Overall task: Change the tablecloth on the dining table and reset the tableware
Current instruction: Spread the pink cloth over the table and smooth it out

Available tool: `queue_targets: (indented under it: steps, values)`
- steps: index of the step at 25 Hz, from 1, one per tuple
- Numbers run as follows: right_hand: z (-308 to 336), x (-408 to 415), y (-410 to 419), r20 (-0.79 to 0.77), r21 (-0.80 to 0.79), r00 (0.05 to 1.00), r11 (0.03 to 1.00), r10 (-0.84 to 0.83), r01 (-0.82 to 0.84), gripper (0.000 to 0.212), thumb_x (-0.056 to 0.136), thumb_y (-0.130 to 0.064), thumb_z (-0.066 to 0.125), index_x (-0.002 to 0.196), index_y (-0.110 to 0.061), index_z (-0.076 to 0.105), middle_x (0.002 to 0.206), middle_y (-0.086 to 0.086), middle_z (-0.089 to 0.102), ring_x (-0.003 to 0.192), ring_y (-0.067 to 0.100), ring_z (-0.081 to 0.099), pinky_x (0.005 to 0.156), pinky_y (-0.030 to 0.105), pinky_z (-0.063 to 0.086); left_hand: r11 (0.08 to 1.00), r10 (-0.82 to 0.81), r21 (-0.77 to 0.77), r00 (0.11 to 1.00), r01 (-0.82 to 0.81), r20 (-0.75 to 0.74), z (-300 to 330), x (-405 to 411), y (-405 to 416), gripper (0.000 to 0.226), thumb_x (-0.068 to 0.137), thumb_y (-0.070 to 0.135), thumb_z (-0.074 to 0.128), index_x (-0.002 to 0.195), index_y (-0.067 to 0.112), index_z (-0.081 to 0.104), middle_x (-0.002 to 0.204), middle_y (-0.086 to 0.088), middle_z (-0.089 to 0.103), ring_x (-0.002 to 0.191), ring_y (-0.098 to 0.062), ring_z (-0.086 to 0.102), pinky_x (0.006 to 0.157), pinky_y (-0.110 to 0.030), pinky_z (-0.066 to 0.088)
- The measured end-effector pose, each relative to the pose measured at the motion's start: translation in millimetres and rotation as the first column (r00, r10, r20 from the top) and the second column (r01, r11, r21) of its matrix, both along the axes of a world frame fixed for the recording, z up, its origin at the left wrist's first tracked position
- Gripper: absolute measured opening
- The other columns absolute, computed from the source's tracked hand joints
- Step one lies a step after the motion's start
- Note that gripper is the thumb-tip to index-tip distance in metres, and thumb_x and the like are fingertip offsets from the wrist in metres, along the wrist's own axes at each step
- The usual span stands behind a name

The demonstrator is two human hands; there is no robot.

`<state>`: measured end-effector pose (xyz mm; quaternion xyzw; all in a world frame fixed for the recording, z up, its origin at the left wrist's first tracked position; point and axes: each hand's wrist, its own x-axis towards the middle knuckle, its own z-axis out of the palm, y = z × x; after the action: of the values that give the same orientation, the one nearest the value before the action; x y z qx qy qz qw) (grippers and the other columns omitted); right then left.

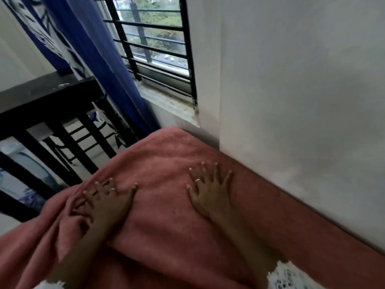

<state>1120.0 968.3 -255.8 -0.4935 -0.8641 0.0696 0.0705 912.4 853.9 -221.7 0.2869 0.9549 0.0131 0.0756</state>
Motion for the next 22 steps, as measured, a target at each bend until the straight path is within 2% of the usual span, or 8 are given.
queue_targets:
  steps: [2, 5, 7, 11, 14, 17, 20, 22]
  values:
    - [-8, -5, 1, 0.017, 0.034, 0.999, 0.998, -0.047, 0.046, 0.062, 0.081, -0.060, 0.021, 0.136, -0.041, 0.043, 0.149, 0.002, 0.038, 0.138, 0.041, 0.029, 0.103, 0.072, 0.008, 0.999, -0.045, 0.028, 0.998, 0.046, -0.036, -9, -15, -4, 0.087, 0.081, 0.075, 0.027, 0.151, 0.025, 0.015, 0.159, -0.011, 0.003, 0.144, -0.037, -0.005, 0.110, -0.060, -0.008]
    - [-9, -12, 9, 0.059, -0.049, 0.997, 0.998, -0.044, 0.047, 0.077, 0.073, -0.065, -0.004, 0.145, -0.046, 0.012, 0.159, -0.004, 0.007, 0.146, 0.034, -0.001, 0.106, 0.067, -0.010, 0.998, -0.063, -0.004, 0.996, 0.063, 0.056, -11, -50, 4, 0.090, 0.076, 0.081, 0.029, 0.149, 0.031, 0.014, 0.159, -0.007, 0.001, 0.143, -0.040, -0.006, 0.107, -0.066, -0.005]
    - [-6, -19, 14, 0.069, -0.050, 0.997, 0.998, -0.038, 0.042, 0.075, 0.075, -0.066, -0.004, 0.146, -0.045, 0.008, 0.159, -0.005, 0.003, 0.146, 0.033, -0.005, 0.106, 0.068, -0.010, 0.994, -0.091, 0.069, 0.993, 0.086, 0.072, -11, -59, 5, 0.082, 0.081, 0.076, 0.032, 0.149, 0.030, 0.021, 0.159, -0.006, 0.005, 0.144, -0.040, -0.004, 0.108, -0.067, -0.001]
    - [23, -24, 15, 0.176, -0.227, 0.984, 0.973, 0.006, 0.034, 0.055, 0.095, -0.052, 0.027, 0.147, -0.036, 0.019, 0.159, 0.001, 0.008, 0.144, 0.038, -0.004, 0.105, 0.071, -0.006, 0.915, -0.177, 0.345, 0.976, 0.211, -0.125, 3, 11, -46, 0.072, 0.087, 0.063, 0.031, 0.142, 0.018, 0.041, 0.153, -0.015, 0.026, 0.143, -0.039, 0.013, 0.115, -0.055, 0.005]
    - [51, -9, -57, 0.067, -0.012, 0.998, 1.000, -0.018, 0.019, 0.040, 0.090, -0.026, 0.044, 0.128, -0.017, 0.053, 0.144, 0.013, 0.040, 0.141, 0.036, 0.024, 0.105, 0.072, 0.017, 0.864, -0.124, 0.475, 0.984, 0.170, -0.128, 7, 86, -141, 0.077, 0.091, 0.064, 0.020, 0.140, 0.009, 0.044, 0.148, -0.021, 0.035, 0.141, -0.038, 0.020, 0.116, -0.047, 0.009]
    - [65, 56, -197, -0.193, 0.217, 0.972, 0.972, 0.133, -0.090, 0.033, 0.079, -0.025, 0.048, 0.102, -0.016, 0.069, 0.131, 0.011, 0.057, 0.128, 0.030, 0.047, 0.101, 0.064, 0.031, 0.940, -0.047, 0.342, 0.995, 0.016, 0.083, 10, 161, -231, 0.081, 0.092, 0.065, 0.011, 0.140, 0.007, 0.043, 0.144, -0.022, 0.040, 0.134, -0.045, 0.031, 0.105, -0.061, 0.024]
    - [42, 141, -322, -0.117, 0.146, 0.978, 0.977, 0.173, -0.155, 0.045, 0.088, -0.043, 0.039, 0.122, -0.024, 0.059, 0.141, 0.010, 0.044, 0.137, 0.027, 0.031, 0.102, 0.062, 0.024, 0.995, 0.066, 0.048, 0.924, -0.091, 0.376, -7, 230, -299, 0.082, 0.085, 0.074, 0.004, 0.151, 0.026, 0.010, 0.149, -0.014, 0.037, 0.132, -0.046, 0.034, 0.080, -0.081, 0.026]
    - [20, 184, -374, 0.036, 0.025, 0.996, 0.996, 0.085, -0.086, 0.067, 0.087, -0.061, 0.030, 0.145, -0.029, 0.029, 0.150, 0.011, 0.025, 0.146, 0.027, 0.008, 0.101, 0.065, 0.019, 0.995, 0.091, -0.007, 0.922, -0.096, 0.377, -19, 246, -336, 0.082, 0.083, 0.076, 0.003, 0.150, 0.029, 0.010, 0.152, -0.011, 0.030, 0.136, -0.041, 0.025, 0.083, -0.083, 0.020]
